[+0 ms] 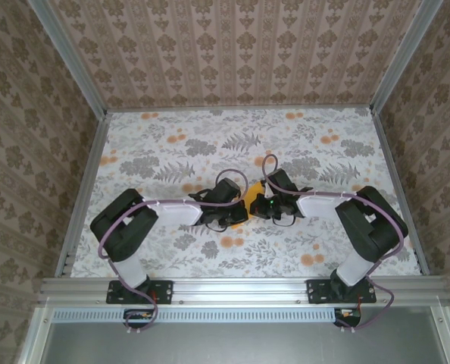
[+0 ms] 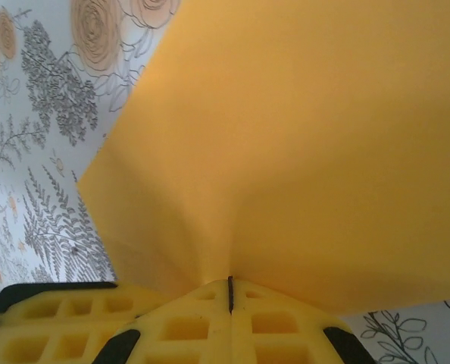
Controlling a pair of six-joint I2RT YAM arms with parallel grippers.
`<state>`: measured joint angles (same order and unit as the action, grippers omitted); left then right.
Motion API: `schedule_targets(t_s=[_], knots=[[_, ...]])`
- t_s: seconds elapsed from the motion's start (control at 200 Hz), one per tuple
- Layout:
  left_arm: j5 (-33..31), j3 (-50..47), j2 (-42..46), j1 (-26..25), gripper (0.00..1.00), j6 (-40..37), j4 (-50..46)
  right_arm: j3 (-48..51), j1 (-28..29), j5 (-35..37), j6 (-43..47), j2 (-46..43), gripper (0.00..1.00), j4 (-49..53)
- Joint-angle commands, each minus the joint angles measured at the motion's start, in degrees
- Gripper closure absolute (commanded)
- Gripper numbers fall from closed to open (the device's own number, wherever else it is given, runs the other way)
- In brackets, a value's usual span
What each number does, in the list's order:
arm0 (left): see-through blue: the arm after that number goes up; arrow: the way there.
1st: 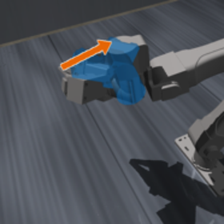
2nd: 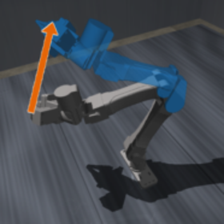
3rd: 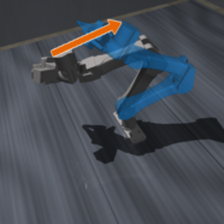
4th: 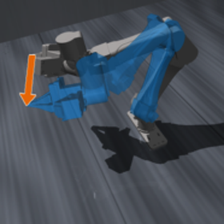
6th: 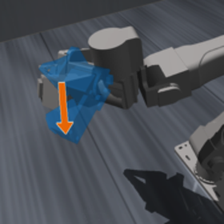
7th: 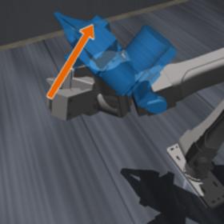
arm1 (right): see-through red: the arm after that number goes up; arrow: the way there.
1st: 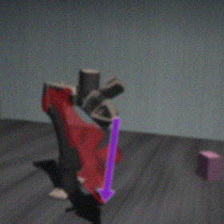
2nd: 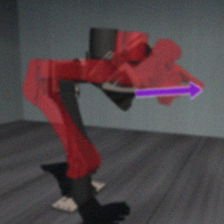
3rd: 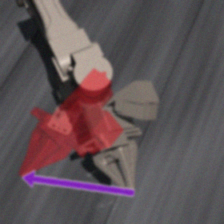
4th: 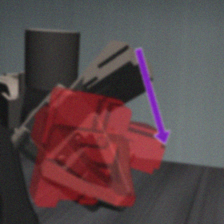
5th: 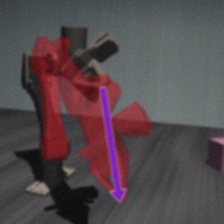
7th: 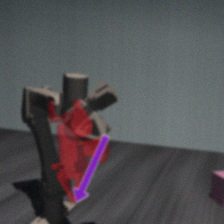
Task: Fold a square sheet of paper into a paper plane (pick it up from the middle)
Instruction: First fold in half a square sheet of paper at the center of the table.
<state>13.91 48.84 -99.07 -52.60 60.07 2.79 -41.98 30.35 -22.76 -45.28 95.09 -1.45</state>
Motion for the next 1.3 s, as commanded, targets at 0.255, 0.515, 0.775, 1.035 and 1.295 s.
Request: schedule_targets(t_s=[0.255, 0.515, 0.775, 1.035, 1.295], knots=[[1.63, 2.26, -3.41, -0.43, 1.0, -0.21, -0.07, 1.18, -0.47, -1.54, -0.78, 3.56, 1.0, -2.48], [0.77, 3.07, -3.86, -0.48, 1.0, -1.45, -2.13, 1.89, -0.64, -2.18, -0.21, 3.79, 1.0, -2.47], [1.28, 0.85, -4.46, -0.57, 1.0, 0.41, -5.78, 2.69, -1.9, -2.38, 1.43, 4.45, 1.0, -3.11], [1.69, -3.2, -3.61, -0.21, 1.0, 3.42, -8.61, 3.8, -6.0, -2.73, 3.22, 5.04, 1.0, -5.22], [1.95, -4.68, -3.55, 0.02, 1.0, 4.17, -8.79, 2.11, -11.45, -3.33, 5.67, 6.56, 1.0, -4.84]])
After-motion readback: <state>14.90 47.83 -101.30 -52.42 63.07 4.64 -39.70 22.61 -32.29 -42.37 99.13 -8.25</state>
